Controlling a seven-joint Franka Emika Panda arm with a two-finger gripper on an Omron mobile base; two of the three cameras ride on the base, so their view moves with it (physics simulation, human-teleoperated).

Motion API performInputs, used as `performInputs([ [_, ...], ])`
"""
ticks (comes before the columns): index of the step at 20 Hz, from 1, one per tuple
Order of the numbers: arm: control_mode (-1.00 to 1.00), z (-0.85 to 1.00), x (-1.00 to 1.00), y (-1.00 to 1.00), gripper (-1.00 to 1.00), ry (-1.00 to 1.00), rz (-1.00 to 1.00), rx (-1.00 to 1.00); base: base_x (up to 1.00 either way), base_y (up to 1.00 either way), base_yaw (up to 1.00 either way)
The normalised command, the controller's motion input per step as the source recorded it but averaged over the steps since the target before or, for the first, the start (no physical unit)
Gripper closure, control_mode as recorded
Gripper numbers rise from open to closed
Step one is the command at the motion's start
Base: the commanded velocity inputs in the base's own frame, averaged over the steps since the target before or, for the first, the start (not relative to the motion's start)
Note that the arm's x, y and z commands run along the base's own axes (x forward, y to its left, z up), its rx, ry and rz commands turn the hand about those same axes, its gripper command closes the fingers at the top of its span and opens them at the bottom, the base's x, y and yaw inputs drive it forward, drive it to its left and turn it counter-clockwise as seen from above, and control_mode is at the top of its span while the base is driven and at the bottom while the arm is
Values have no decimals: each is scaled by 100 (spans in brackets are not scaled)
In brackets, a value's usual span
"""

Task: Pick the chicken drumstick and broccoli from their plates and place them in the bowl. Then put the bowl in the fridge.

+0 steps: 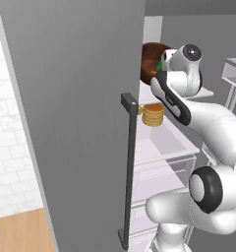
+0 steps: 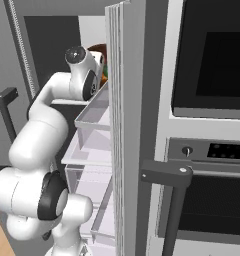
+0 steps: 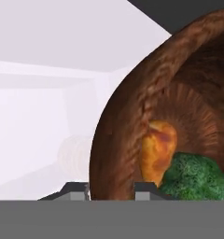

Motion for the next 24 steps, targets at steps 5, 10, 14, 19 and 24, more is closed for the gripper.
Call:
performInputs([
  [5,-100,2,2,0,-100,-12,0,0,0,0,0],
  [10,-100,7,0,0,-100,-27,0,0,0,0,0],
  [14,-100,26,-14,0,-100,-32,-2,0,0,0,0],
  [19,-100,65,-36,6,-100,-10,-10,1,0,0,0],
  [24,-100,65,-45,8,-100,0,-20,7,0,0,0],
])
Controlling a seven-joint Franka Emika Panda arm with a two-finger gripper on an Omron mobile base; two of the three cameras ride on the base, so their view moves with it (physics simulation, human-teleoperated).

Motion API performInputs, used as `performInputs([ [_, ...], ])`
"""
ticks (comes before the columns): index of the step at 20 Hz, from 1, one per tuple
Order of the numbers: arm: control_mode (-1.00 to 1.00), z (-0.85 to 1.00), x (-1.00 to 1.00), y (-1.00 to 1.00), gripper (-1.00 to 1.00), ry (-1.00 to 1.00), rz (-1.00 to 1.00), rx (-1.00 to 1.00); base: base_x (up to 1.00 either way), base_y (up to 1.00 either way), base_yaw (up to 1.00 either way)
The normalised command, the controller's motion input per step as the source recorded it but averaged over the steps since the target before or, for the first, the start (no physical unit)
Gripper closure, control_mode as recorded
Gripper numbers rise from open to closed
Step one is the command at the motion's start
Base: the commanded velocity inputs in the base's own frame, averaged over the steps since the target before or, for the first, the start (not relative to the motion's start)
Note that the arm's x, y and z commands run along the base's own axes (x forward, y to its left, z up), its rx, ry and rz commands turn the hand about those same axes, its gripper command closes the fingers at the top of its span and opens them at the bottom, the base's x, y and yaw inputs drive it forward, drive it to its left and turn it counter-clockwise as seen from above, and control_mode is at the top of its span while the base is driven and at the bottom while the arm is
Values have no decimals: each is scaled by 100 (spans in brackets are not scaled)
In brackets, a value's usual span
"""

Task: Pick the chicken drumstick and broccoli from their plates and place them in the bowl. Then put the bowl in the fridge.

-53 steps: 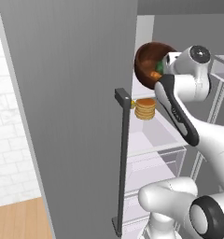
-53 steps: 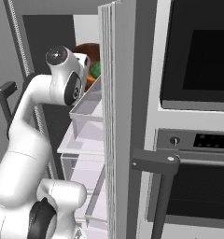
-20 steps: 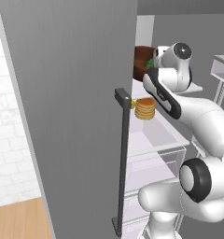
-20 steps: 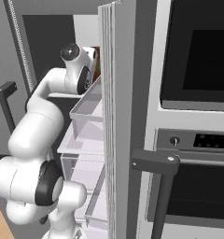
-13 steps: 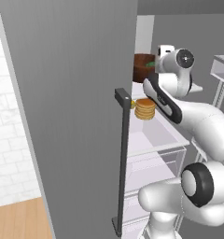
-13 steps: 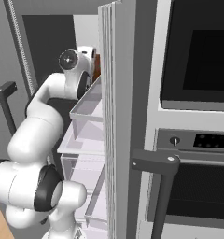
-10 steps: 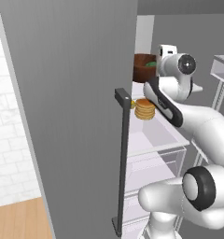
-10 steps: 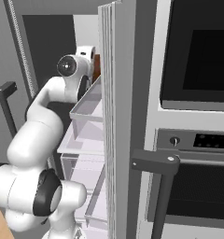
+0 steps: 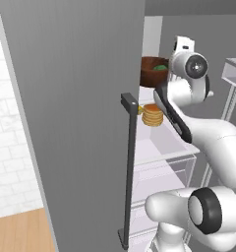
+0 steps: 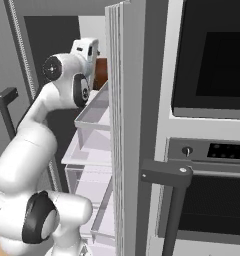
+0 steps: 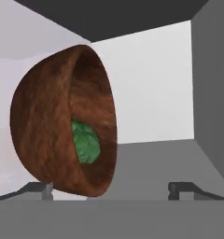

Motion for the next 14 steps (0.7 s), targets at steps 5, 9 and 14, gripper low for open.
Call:
performInputs([
  [5,-100,49,-90,0,-100,3,-23,18,0,0,0],
  [9,-100,28,-100,0,-100,3,-25,22,0,0,0],
  [14,-100,6,-100,0,-100,2,-25,27,0,0,0],
])
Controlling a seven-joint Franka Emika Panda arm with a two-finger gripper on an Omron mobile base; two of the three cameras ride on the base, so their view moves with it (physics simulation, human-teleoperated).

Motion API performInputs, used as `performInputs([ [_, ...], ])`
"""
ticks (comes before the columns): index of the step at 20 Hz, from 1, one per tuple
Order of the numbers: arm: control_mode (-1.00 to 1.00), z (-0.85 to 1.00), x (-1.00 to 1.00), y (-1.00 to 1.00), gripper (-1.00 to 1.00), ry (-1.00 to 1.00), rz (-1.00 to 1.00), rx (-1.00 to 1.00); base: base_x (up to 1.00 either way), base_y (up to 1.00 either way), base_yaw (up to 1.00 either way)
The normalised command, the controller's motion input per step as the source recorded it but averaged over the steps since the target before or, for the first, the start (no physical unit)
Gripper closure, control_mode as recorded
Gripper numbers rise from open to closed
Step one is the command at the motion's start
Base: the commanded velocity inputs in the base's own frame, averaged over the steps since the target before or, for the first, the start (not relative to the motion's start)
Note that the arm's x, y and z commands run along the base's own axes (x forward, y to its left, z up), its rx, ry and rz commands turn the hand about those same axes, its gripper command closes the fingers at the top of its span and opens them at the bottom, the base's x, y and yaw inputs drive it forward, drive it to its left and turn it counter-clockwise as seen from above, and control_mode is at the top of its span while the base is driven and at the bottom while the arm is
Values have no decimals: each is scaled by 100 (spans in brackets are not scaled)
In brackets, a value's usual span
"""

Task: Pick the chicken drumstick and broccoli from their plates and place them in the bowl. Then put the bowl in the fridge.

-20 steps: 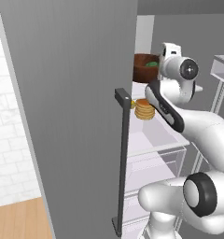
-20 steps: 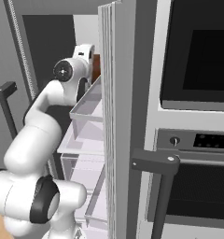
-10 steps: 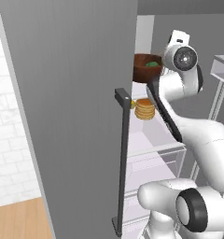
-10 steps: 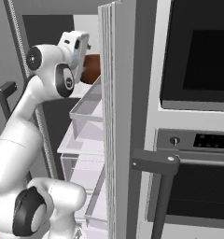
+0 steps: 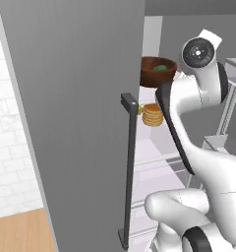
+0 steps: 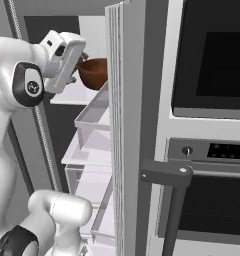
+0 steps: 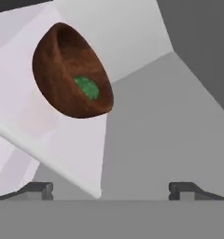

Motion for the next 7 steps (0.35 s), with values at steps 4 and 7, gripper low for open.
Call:
performInputs([
  [4,-100,0,-100,5,-100,1,-20,26,0,0,0],
  [7,-100,-10,-100,12,-100,0,-12,28,0,0,0],
])
